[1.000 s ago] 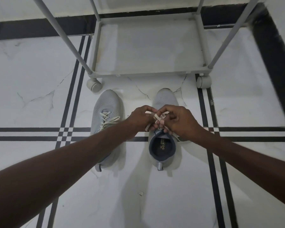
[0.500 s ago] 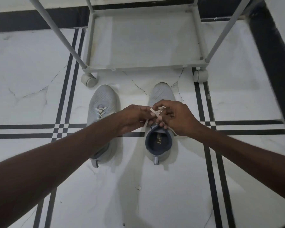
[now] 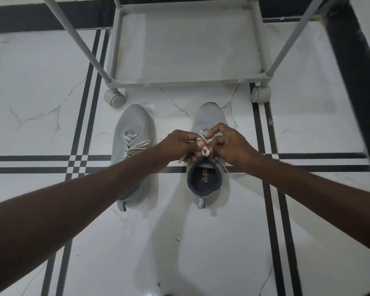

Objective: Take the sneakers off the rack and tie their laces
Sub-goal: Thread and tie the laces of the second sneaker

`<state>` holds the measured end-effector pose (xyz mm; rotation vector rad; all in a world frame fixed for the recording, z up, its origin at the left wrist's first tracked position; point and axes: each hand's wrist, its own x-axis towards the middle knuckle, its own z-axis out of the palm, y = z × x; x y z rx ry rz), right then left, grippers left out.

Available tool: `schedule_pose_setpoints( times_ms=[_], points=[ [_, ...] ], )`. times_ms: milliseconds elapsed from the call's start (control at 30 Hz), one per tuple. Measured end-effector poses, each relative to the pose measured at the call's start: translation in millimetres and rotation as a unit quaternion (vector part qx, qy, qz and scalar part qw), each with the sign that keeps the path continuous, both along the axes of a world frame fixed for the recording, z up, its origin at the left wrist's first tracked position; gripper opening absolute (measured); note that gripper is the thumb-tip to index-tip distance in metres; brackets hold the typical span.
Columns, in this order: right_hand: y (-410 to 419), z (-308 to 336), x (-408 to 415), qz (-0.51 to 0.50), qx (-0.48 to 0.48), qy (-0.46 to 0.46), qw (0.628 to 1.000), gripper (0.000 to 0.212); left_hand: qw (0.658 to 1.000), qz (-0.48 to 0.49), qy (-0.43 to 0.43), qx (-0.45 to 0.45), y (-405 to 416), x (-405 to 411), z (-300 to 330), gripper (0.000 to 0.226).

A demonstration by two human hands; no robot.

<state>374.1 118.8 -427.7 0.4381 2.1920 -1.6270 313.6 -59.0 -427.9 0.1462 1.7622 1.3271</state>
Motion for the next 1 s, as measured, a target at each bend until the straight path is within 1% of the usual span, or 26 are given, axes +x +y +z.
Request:
schedule_pose_setpoints(
  times_ms=[100, 133, 200, 233, 333, 433, 567, 633, 700, 767, 833, 900, 1000],
  points=[
    [3, 1, -3, -0.013, -0.019, -0.013, 1.000, 0.023, 0.991, -0.031, 0.118, -0.052, -1, -6, 4, 0.017],
    [2, 1, -4, -0.016, -0.027, -0.018, 0.999, 0.023, 0.981, -0.037, 0.171, -0.081, 0, -5, 4, 0.014],
    [1, 2, -6, -0.015, -0.036, -0.021, 0.999, 0.022, 0.947, -0.046, 0.285, -0.139, 5, 3, 7, 0.009],
    [0, 3, -7, -0.013, -0.038, -0.021, 0.999, 0.022, 0.931, -0.041, 0.327, -0.158, 8, 7, 8, 0.008],
    [-1, 5, -11, -0.014, -0.037, -0.024, 0.999, 0.023, 0.901, -0.015, 0.392, -0.184, 13, 18, 5, 0.007],
    [-3, 7, -15, -0.020, -0.036, -0.021, 0.999, 0.024, 0.887, 0.002, 0.415, -0.204, 16, 24, 2, 0.006],
    [-4, 6, -16, -0.015, -0.028, -0.023, 0.999, 0.020, 0.894, 0.042, 0.399, -0.200, 15, 22, -3, 0.009],
    [1, 5, -17, 0.000, -0.055, -0.035, 0.998, 0.016, 0.893, 0.042, 0.403, -0.195, 16, 21, -6, 0.008],
    [6, 4, -16, 0.015, -0.109, -0.049, 0.993, 0.021, 0.886, 0.044, 0.420, -0.190, 17, 23, -9, 0.007],
    [9, 1, -16, 0.034, -0.126, -0.055, 0.990, 0.027, 0.882, 0.053, 0.431, -0.181, 19, 25, -11, 0.008],
    [10, 0, -19, 0.050, -0.125, -0.064, 0.989, 0.029, 0.888, 0.068, 0.421, -0.173, 19, 26, -11, 0.009],
    [12, 3, -23, 0.059, -0.125, -0.079, 0.987, 0.027, 0.896, 0.077, 0.405, -0.163, 19, 25, -11, 0.010],
    [14, 7, -26, 0.055, -0.108, -0.087, 0.989, 0.022, 0.903, 0.063, 0.395, -0.159, 17, 23, -11, 0.007]
  ],
)
